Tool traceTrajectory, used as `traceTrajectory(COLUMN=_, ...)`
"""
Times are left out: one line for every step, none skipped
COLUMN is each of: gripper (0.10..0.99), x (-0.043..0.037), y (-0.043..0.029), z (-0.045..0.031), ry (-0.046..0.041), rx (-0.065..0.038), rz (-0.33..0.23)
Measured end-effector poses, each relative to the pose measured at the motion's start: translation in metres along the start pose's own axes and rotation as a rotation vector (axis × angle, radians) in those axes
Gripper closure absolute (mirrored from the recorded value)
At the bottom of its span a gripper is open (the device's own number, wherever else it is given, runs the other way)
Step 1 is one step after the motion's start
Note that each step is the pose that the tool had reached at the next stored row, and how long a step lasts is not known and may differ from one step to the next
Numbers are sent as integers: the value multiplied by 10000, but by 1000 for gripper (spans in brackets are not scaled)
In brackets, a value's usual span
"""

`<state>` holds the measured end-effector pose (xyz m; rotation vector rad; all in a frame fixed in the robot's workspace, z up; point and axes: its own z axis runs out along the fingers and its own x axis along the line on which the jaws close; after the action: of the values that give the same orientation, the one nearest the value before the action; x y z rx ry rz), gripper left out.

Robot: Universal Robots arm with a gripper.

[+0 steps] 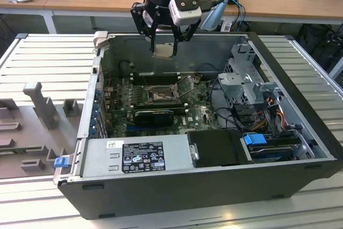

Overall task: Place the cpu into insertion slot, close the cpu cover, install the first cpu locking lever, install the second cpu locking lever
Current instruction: 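Place the cpu into insertion slot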

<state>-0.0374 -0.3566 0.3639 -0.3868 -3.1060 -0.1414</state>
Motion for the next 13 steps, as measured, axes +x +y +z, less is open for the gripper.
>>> traceTrajectory(gripper=561, x=0, y=0, z=0, ry=0, rx=0, rz=8)
traceTrajectory(gripper=561, x=0, y=0, z=0, ry=-2, rx=-1, rz=19)
traceTrajectory(gripper=561, x=0, y=0, z=0, ry=-2, rx=-1, rz=27)
traceTrajectory(gripper=561, x=0, y=0, z=0, ry=-3, rx=-1, rz=34)
traceTrajectory(gripper=561, x=0, y=0, z=0, ry=-4, rx=-1, rz=45)
traceTrajectory(gripper=561, x=0, y=0, z=0, ry=-5, rx=-2, rz=52)
traceTrajectory(gripper=561, x=0, y=0, z=1, ry=-6, rx=-2, rz=61)
traceTrajectory(gripper=561, x=0, y=0, z=1, ry=-7, rx=-2, rz=71)
traceTrajectory(gripper=561, x=0, y=0, z=0, ry=-9, rx=-2, rz=93)
traceTrajectory(gripper=561, x=0, y=0, z=1, ry=-10, rx=-3, rz=111)
traceTrajectory(gripper=561, x=0, y=0, z=1, ry=-12, rx=-3, rz=129)
traceTrajectory(gripper=561, x=0, y=0, z=0, ry=-13, rx=-3, rz=146)
traceTrajectory(gripper=561, x=0, y=0, z=1, ry=-14, rx=-3, rz=156)
